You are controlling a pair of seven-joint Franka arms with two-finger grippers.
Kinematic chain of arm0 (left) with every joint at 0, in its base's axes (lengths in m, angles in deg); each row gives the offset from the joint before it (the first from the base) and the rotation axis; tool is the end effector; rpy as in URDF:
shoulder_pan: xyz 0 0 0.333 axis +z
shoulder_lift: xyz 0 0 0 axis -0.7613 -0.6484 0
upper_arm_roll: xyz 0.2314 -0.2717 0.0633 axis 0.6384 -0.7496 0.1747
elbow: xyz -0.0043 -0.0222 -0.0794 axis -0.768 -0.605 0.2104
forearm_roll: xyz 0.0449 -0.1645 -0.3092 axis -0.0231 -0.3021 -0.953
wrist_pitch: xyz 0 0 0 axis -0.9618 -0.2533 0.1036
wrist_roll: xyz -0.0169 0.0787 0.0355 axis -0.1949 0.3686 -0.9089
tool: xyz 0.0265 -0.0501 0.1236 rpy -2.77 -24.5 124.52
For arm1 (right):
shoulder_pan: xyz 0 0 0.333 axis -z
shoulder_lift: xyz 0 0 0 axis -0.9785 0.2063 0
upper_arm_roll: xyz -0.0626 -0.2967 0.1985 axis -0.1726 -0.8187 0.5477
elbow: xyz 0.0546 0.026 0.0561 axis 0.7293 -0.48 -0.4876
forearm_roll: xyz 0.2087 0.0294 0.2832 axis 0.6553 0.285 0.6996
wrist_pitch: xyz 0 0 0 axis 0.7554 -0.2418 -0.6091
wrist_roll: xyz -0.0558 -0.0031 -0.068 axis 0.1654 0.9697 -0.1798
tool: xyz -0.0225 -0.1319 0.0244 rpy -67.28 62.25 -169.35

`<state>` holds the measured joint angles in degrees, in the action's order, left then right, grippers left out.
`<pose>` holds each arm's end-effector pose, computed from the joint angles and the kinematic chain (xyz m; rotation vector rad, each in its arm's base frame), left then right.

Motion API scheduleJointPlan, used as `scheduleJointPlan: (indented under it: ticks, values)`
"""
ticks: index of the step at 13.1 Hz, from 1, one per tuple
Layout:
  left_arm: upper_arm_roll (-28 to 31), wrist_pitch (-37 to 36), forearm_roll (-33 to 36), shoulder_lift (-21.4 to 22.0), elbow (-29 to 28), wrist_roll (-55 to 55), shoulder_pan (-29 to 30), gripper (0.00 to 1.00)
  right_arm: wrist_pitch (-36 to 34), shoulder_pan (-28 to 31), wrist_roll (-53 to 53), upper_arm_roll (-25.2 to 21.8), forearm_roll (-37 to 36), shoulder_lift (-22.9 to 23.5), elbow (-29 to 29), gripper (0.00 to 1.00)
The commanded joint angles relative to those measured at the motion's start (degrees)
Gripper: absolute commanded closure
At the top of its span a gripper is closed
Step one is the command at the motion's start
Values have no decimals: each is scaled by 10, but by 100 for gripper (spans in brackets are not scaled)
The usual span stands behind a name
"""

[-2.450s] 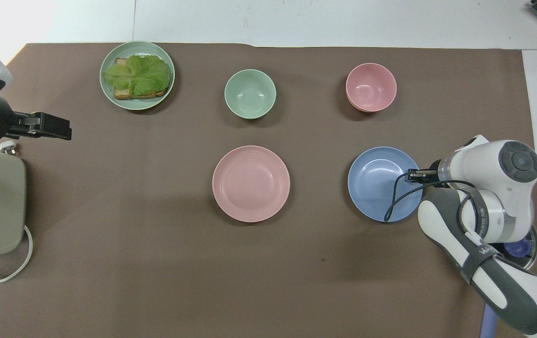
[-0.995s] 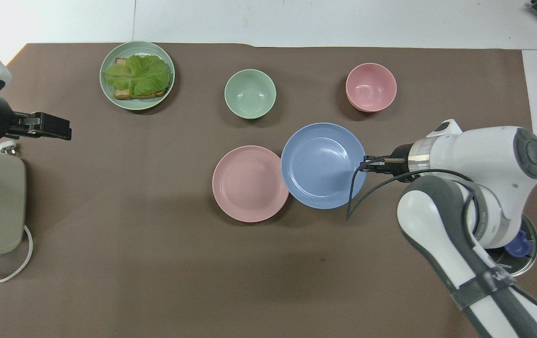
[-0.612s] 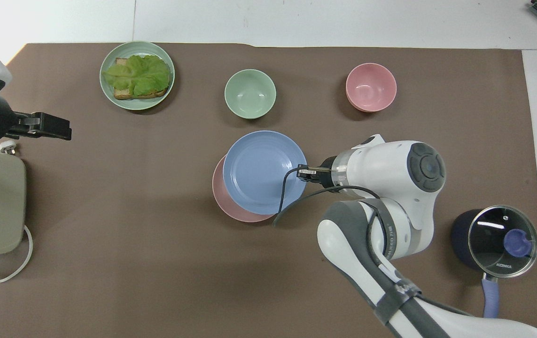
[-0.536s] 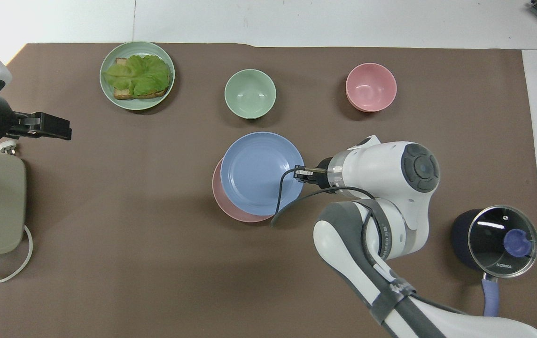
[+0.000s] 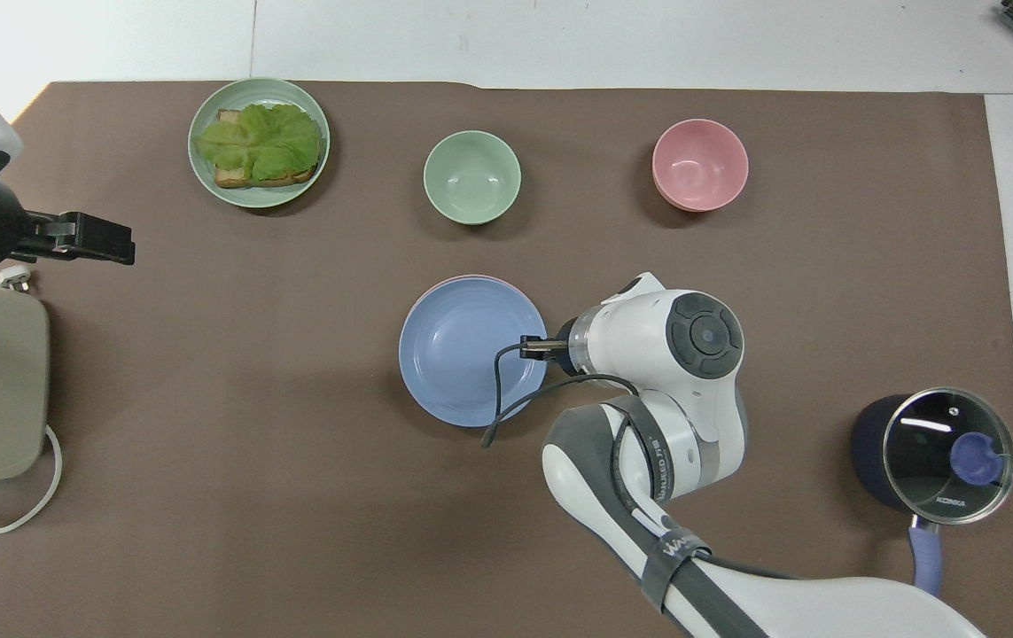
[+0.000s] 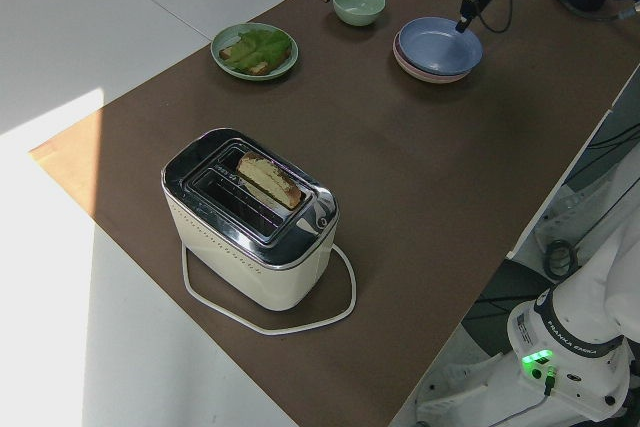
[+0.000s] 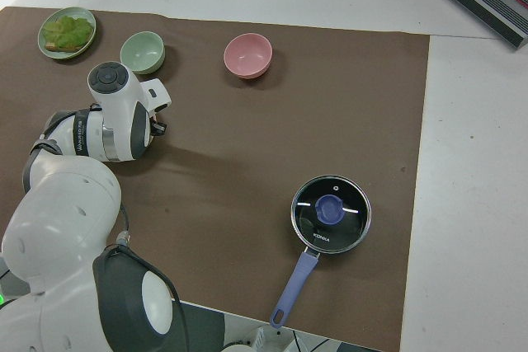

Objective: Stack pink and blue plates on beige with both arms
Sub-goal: 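Lower the blue plate onto the pink plate and open the right gripper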

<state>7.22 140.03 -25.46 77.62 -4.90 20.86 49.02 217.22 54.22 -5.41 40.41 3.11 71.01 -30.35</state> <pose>0.5422 -0.0559 0.6184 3.1023 -0.1368 0.1280 0.5153 0.2837 0.3751 -2.8535 0.0782 -0.0855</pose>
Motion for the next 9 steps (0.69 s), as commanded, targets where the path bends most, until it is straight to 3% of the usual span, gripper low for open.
scheduleJointPlan:
  ticks: [1,4,6,9]
  values:
    - [-2,-10,9,2,5,-7,4,0,2,1,-14,1,-13,5,8,25]
    - [-2,-10,9,2,6,-7,4,0,-5,2,-31,-4,-28,-2,20,12]
    - [-2,-10,9,2,5,-7,4,0,-21,24,-31,-9,-87,-25,33,0]
    - [-2,-10,9,2,5,-7,4,0,-25,91,-30,-9,-124,-59,40,0]
